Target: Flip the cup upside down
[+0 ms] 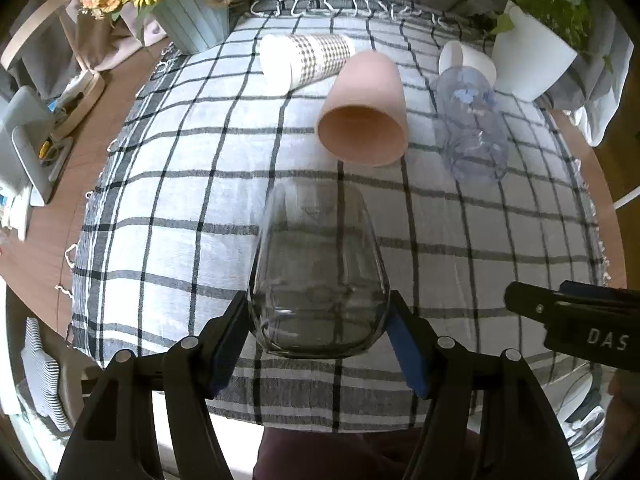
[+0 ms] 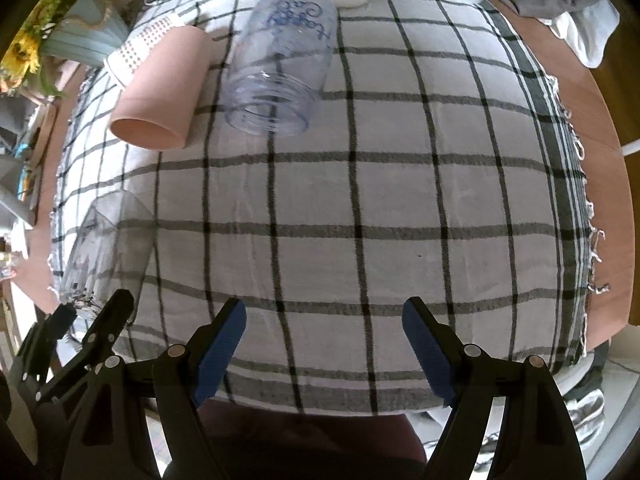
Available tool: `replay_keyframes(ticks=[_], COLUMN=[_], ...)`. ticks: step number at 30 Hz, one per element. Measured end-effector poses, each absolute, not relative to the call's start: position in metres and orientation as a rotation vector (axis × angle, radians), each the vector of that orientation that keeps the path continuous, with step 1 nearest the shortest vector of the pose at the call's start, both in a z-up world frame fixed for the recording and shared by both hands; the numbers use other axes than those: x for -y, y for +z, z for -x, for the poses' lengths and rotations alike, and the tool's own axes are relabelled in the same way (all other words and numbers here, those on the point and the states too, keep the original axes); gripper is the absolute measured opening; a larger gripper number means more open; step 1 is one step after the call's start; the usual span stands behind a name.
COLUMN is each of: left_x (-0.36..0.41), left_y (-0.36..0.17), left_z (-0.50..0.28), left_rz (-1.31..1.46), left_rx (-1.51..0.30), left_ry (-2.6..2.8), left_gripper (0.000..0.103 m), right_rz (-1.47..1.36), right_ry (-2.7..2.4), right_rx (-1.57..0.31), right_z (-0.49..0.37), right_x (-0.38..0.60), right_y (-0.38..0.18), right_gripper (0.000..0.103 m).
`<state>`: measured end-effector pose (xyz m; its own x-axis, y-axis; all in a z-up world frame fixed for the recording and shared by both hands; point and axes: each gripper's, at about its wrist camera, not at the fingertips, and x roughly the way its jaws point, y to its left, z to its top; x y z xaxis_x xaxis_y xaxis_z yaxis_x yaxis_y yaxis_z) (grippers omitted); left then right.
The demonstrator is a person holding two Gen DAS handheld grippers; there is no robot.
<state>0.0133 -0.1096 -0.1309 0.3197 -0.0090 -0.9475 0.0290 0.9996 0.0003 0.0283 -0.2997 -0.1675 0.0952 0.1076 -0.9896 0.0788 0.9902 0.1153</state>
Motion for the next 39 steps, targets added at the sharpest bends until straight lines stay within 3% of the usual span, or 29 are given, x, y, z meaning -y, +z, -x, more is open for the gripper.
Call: replay_keyframes(ticks=[28,30,31,39], left_x=[0.107,0.107,0.108,0.099], left_y=[-0.123,-0.121,-0.119,-0.083], left_z=[-0.068,-0.067,-0.066,-0.045], left_rz=[-0.035,-0.042,-0.045,-0.061], left_rx=[-1.199,-1.198,-1.195,-1.118], left_ry=[-0.065,-0.074,-0.079,-0.076], left_gripper=[0.066,0.07,0.078,0.094], right_rz=[-0.232,-0.231,-0.233,-0.272], right_ry=[-0.044,-0.054,-0.059,-0.105], right_rx=[-1.43,-1.426,-1.424,-1.363], right_z=[-0.054,-0.052,-0.051,-0.03], right_x=[0.305,0.305,0.305,0.31], right_y=[-0.151,-0.149,-0.147,-0.122], right_gripper=[0.08,0.08,0.08,0.084])
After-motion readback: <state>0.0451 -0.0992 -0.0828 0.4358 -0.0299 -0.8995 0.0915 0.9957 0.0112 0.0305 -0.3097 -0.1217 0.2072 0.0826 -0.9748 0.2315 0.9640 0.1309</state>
